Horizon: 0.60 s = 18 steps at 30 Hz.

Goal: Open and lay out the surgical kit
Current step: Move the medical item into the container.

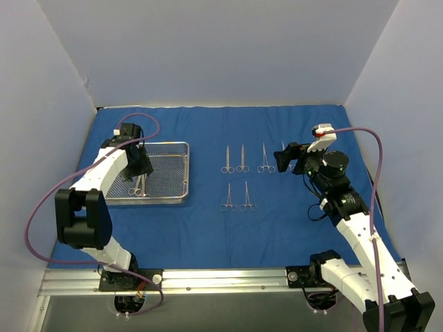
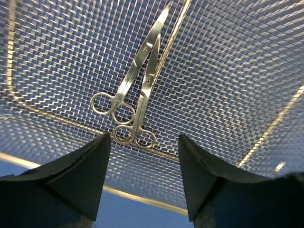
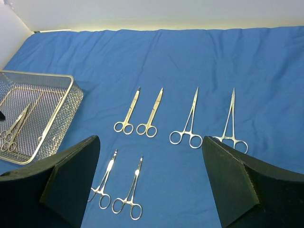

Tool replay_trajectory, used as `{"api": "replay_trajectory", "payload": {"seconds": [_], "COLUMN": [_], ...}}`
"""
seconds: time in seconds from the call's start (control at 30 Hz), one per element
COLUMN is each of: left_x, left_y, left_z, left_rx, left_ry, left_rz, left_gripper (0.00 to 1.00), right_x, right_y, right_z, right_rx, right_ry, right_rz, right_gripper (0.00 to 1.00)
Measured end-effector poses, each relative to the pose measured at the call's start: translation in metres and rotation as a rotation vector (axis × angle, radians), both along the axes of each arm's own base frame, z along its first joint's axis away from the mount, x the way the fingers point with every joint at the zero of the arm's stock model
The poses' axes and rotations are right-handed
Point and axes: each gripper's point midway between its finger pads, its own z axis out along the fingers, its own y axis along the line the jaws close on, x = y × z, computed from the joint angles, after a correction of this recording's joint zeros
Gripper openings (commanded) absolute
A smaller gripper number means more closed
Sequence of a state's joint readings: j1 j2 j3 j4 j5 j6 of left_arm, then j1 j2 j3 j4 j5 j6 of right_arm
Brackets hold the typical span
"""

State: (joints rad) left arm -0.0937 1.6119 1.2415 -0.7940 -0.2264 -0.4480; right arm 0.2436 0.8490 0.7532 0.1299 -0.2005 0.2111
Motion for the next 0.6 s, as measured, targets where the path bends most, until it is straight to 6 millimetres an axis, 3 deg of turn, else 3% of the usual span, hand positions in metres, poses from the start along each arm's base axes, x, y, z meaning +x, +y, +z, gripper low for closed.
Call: {"api": "replay_trajectory", "payload": {"seconds": [0.27,0.6], "left_x": [0.000,0.002], "left_y": [0.002,0.002], "left_z": [-0.047,-0.076], "left_rx": [-0.071,-0.091], "left_ry": [0.126,0.191], "left_rz": [-0.025,-0.040], "left_gripper": [0.50,0.44], "right_x": [0.000,0.000], "right_y": [0.000,0.000], "right_z": [0.000,0.000], "right_rx": [-0.002,-0.002], "right_ry": [0.000,0.000], "right_rz": [0.000,0.000], "right_gripper": [0.84,0.84]}}
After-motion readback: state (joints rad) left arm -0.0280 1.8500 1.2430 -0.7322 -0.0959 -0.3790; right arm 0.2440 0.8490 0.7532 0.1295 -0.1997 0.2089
